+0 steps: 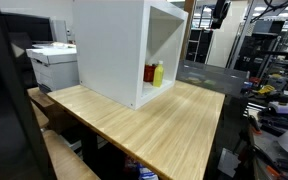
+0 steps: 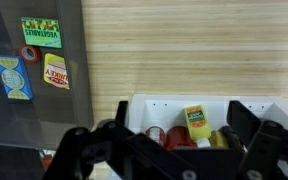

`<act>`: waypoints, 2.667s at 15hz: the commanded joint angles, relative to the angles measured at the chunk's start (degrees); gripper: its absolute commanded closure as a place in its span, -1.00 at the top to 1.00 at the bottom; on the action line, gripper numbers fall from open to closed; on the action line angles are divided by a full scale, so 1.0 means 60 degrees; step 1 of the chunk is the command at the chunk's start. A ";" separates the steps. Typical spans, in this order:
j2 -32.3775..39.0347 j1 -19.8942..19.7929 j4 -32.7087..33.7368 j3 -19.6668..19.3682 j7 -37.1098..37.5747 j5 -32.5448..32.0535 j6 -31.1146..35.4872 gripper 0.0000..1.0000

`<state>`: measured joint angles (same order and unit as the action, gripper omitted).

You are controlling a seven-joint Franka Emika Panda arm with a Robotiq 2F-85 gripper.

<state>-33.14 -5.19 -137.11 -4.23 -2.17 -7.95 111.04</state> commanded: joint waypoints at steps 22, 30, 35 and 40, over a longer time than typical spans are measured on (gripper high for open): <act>0.0750 -0.0333 0.0864 -0.0427 0.0311 0.0039 -0.0052 1.00; 0.1380 -0.0691 0.1461 -0.0660 0.0606 -0.0009 -0.0016 1.00; 0.1693 -0.0864 0.1743 -0.0759 0.0878 -0.0019 -0.0018 1.00; 0.2042 -0.1076 0.2075 -0.0884 0.1270 -0.0023 0.0010 1.00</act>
<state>-22.96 -10.53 -126.63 -9.49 3.13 -7.95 110.95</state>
